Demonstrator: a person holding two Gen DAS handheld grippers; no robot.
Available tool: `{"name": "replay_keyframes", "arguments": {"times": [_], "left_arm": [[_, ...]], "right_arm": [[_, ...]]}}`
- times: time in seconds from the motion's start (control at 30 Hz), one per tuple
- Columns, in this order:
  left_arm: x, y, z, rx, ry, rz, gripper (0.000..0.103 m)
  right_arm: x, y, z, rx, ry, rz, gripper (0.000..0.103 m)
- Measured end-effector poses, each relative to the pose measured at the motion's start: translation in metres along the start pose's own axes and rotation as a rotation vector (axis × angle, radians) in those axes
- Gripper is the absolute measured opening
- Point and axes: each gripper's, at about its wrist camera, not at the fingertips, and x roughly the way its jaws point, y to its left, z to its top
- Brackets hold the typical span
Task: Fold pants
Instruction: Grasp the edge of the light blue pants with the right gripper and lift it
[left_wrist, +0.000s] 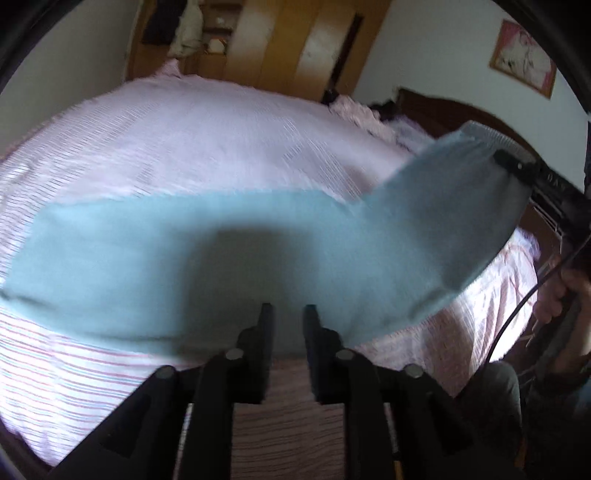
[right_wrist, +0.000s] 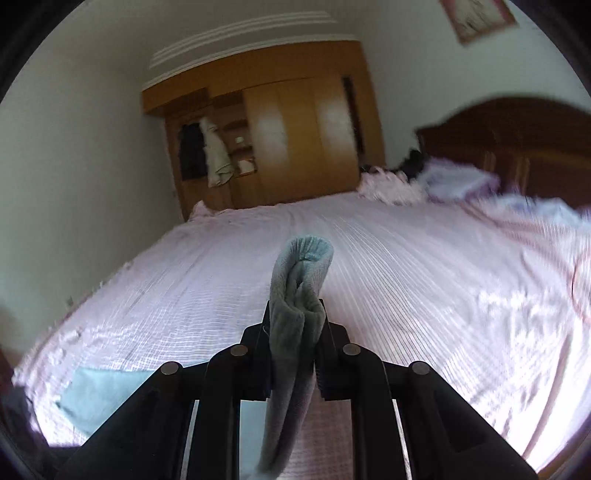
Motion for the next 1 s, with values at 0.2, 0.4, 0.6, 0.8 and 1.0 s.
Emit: {"name": "replay_keyframes", "arguments": {"times": [0.2,0.4,0.6,0.8,1.0], "left_arm": [[-0.042,0.073,0.016,-0.077,-0.069,0.079,0.030],[-0.071,0.140,0.011,-0.120,-0.121,0.178,0.031],[-0.090,0.200,0.003,-0.240,-0.143,0.222,0.033],[-0.103,0.243,-0.012,-0.355,-0.132,0.204,0.036],[-0.104,0.259,-0.021,-0.419,-0.117,0.161,0.036]], "right_arm": [[0.001,0.088,0.015,-0.157,-0.019,0.036,0.009],[0.009,0.182,0.008,-0.301,-0.023,0.088,0.009],[0.018,0.285,-0.035,-0.463,-0.011,0.173,0.009],[0.050,0.386,-0.146,-0.721,0.085,0.261,0.009],[0.072,0.405,-0.193,-0.718,0.184,0.267,0.009]]}}
